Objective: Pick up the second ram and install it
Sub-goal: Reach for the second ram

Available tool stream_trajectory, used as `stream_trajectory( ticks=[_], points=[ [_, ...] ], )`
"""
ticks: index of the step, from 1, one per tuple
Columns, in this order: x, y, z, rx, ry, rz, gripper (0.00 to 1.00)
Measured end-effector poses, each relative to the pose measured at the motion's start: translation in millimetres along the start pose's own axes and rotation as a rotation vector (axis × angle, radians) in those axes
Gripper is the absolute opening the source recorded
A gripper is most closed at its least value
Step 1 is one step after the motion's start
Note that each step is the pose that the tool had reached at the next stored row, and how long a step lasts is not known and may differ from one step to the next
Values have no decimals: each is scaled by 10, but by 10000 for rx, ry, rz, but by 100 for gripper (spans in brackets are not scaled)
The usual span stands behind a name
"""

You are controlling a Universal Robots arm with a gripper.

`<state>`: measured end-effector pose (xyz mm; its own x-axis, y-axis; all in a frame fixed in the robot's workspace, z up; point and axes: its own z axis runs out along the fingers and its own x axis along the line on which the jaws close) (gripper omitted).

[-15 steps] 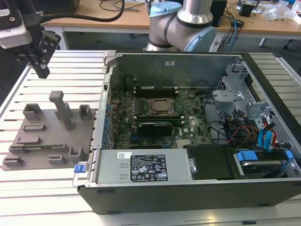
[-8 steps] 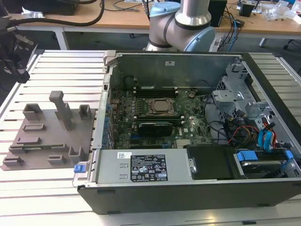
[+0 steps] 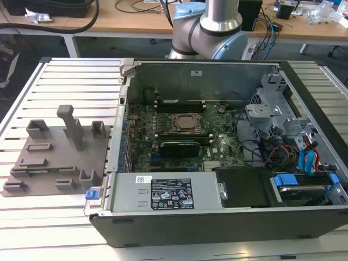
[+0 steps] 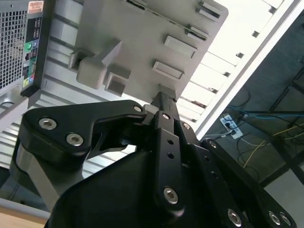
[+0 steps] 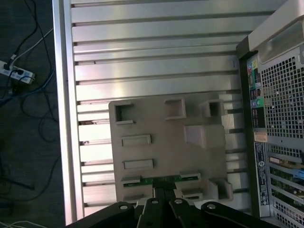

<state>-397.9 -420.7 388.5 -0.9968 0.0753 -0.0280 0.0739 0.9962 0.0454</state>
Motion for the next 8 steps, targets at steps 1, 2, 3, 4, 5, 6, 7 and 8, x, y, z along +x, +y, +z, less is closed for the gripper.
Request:
stream_trajectory(
  ticks=[1, 2, 3, 4, 5, 6, 7, 8],
  points=[
    [51, -16, 1, 0, 0, 0, 10],
    [106, -34, 2, 0, 1, 0, 10],
    [138, -44, 3, 0, 0, 1, 10],
    [154, -49, 4, 0, 0, 0, 10],
    [168, -53, 5, 0, 0, 0, 10],
    [199, -66, 7, 0, 0, 0, 10],
    [222, -79, 9, 0, 1, -2, 10],
    [245, -91, 13, 0, 1, 1, 10]
  ],
)
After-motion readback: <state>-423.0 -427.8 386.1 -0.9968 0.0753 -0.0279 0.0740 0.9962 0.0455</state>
